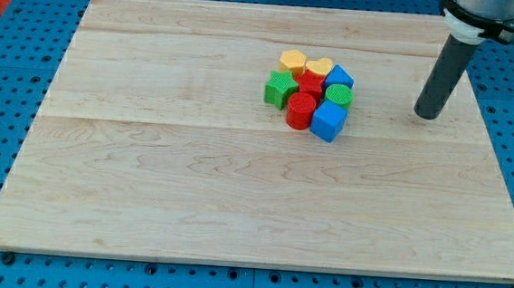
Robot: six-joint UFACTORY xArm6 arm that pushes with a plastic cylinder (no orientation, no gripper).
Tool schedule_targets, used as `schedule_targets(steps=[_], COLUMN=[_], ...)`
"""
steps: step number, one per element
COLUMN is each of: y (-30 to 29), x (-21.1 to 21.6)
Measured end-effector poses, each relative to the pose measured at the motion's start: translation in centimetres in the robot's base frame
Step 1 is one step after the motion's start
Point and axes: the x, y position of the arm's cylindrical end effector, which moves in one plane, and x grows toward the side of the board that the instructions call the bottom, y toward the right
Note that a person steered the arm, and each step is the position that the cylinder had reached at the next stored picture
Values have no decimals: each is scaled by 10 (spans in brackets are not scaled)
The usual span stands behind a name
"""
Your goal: Put your hand diagonally top right to the blue triangle
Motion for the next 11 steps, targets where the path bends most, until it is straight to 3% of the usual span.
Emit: schedule_targets(steps=[3,5,7,11], y=[8,-53,-53,-60], x=[14,-24,-25,-84])
